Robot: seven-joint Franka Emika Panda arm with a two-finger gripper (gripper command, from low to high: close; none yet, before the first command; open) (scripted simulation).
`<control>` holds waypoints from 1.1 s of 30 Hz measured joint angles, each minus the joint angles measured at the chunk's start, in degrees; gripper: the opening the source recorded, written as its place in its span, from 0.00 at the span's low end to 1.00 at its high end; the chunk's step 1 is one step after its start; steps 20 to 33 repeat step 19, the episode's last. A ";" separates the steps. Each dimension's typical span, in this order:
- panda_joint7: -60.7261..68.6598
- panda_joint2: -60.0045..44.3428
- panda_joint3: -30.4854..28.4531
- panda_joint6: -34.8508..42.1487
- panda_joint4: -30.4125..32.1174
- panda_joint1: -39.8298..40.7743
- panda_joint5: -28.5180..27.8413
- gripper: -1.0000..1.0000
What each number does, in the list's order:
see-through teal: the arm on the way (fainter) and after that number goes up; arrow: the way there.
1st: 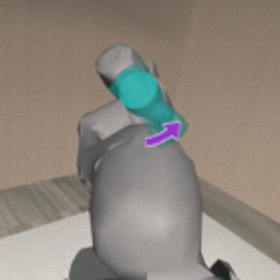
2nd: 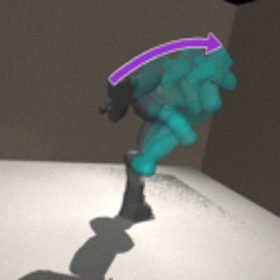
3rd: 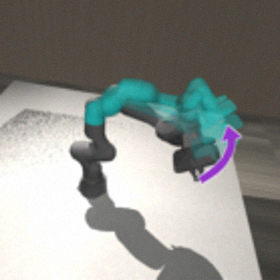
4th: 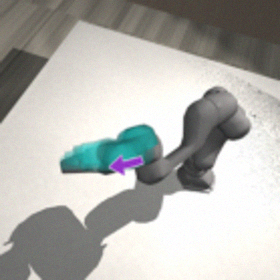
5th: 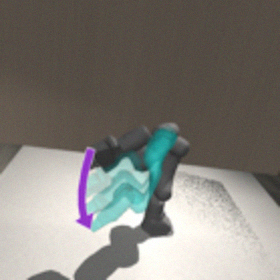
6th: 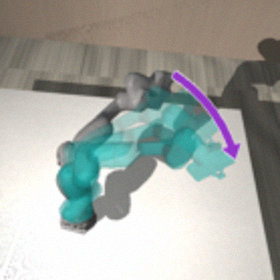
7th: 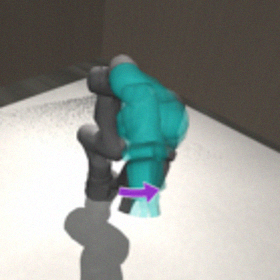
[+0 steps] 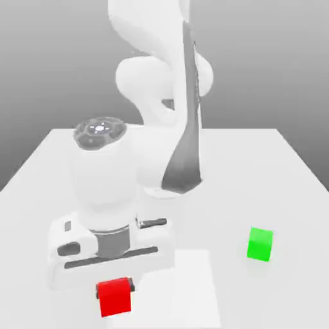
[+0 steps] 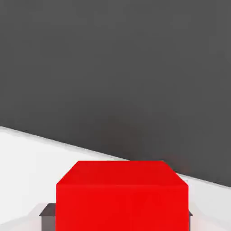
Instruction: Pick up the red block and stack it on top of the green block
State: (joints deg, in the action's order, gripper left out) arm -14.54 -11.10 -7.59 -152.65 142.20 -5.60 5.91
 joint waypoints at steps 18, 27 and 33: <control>3.71 7.51 14.42 -12.33 19.30 -23.80 -7.74 1.00; 3.71 7.51 14.42 -12.33 19.30 -23.80 -7.73 1.00; 3.71 7.51 14.42 -12.33 19.30 -23.80 -7.73 1.00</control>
